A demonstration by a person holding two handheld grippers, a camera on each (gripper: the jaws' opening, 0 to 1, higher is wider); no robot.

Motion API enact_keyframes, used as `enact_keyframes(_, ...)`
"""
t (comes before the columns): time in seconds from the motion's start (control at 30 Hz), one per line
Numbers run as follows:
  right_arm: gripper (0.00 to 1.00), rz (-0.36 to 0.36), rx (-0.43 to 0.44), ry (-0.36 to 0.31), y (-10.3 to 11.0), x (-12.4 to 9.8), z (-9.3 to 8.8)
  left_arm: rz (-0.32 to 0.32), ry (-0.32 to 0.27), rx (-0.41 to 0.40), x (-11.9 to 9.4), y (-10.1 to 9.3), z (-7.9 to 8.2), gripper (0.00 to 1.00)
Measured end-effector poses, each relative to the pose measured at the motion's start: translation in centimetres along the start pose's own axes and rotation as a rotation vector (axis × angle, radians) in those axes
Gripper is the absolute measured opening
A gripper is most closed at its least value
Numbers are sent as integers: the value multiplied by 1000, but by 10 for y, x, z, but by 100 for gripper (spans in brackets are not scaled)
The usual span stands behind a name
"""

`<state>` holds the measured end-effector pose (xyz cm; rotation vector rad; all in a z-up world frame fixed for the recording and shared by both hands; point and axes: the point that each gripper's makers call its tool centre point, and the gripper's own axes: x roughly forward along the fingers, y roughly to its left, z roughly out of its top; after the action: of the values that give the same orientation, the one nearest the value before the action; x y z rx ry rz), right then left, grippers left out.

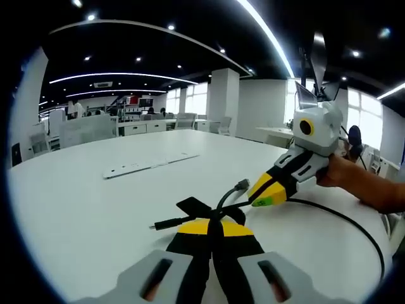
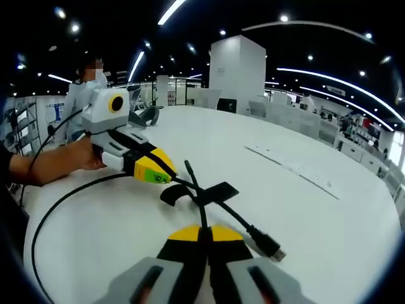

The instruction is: Find the charging cable on the desk, coil it up and secure with Velcro.

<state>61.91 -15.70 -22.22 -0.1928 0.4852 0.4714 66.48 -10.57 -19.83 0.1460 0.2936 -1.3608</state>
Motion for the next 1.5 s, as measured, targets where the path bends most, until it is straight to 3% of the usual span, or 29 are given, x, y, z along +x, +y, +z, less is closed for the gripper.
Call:
enact_keyframes(0.13,4,-10,-14,12,-12,3,-2,-2,8,1,0,0,-3,4)
enact_keyframes(0.33,5,-19,-42,30,-13,8,-9,-7,71,-13,5,3,-21,4)
enact_keyframes(0.47,5,-20,-53,19,-13,7,-8,-8,68,-16,3,3,-22,4)
enact_keyframes(0.77,6,-28,-15,8,-14,7,-8,-8,77,-13,3,2,-25,4)
enact_keyframes(1.0,16,-58,38,26,-15,-5,-6,-2,76,-2,3,2,-26,4)
enact_keyframes(1.17,15,-81,43,86,-15,-19,-13,3,75,5,2,2,-26,5)
enact_keyframes(1.37,14,-84,48,200,-10,-35,-35,13,76,12,2,2,-27,5)
enact_keyframes(1.5,13,-63,77,216,-1,-44,-37,14,75,12,2,2,-26,5)
